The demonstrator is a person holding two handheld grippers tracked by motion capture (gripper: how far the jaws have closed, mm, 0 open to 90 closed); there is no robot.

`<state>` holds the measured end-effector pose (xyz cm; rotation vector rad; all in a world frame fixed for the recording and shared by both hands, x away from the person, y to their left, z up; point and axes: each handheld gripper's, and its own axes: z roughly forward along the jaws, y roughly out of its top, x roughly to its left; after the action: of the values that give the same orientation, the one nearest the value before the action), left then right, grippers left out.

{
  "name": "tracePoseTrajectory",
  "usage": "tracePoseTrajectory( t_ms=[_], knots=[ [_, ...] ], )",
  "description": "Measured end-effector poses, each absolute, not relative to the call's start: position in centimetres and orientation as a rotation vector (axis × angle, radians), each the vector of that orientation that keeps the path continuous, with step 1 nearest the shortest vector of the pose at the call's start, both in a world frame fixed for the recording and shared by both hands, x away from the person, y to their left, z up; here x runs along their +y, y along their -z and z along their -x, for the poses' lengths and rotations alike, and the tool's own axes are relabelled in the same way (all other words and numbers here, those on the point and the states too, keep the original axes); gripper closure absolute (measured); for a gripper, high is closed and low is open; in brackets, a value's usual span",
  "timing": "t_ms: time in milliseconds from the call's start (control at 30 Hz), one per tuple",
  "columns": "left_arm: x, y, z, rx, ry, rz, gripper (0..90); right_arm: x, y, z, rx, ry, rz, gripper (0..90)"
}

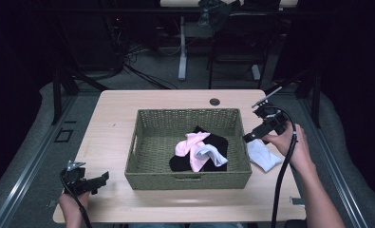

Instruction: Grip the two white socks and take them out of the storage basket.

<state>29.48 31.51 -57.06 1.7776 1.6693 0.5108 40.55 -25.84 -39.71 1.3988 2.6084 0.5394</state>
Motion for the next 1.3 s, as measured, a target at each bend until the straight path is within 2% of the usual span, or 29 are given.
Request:
tracePoseTrajectory(
  t_ms=[433,633,733,833,900,933,1000,1033,1100,1233,1300],
  knots=[
    [31.5,57.0,-29.5,1.670,-0.509,-1.779,2.4,-20.5,40.5,-41.3,2.721,-0.559,-1.277,0.0],
    [31.5,57.0,-29.5,1.668,-0.508,-1.779,2.4,-18.5,42.2,-41.5,2.767,-0.561,-1.247,4.6],
    [31.5,57.0,-29.5,1.664,-0.507,-1.775,2.4,-17.6,43.1,-41.7,2.791,-0.546,-1.241,13.1],
    [31.5,57.0,-29.5,1.665,-0.507,-1.775,2.4,-16.9,43.9,-41.9,2.815,-0.520,-1.229,15.9],
    [31.5,57.0,-29.5,1.663,-0.508,-1.776,2.4,-16.3,44.5,-42.0,2.827,-0.499,-1.235,19.7],
    [31.5,57.0,-29.5,1.666,-0.509,-1.779,2.4,-15.8,45.3,-42.2,2.854,-0.470,-1.228,24.3],
    [31.5,57.0,-29.5,1.664,-0.507,-1.776,2.4,-15.6,45.5,-42.3,2.863,-0.453,-1.224,26.2],
    [31.5,57.0,-29.5,1.664,-0.507,-1.776,2.4,-15.1,46.3,-42.4,2.879,-0.420,-1.226,30.4],
    [31.5,57.0,-29.5,1.663,-0.507,-1.775,2.4,-14.9,46.7,-42.5,2.882,-0.422,-1.222,32.1],
    [31.7,57.0,-29.4,1.673,-0.512,-1.768,2.4,-13.8,48.4,-42.8,2.920,-0.329,-1.224,43.2],
    [31.7,57.0,-29.4,1.669,-0.510,-1.767,2.4,-13.7,48.5,-42.9,2.932,-0.310,-1.222,44.5]
  ],
)
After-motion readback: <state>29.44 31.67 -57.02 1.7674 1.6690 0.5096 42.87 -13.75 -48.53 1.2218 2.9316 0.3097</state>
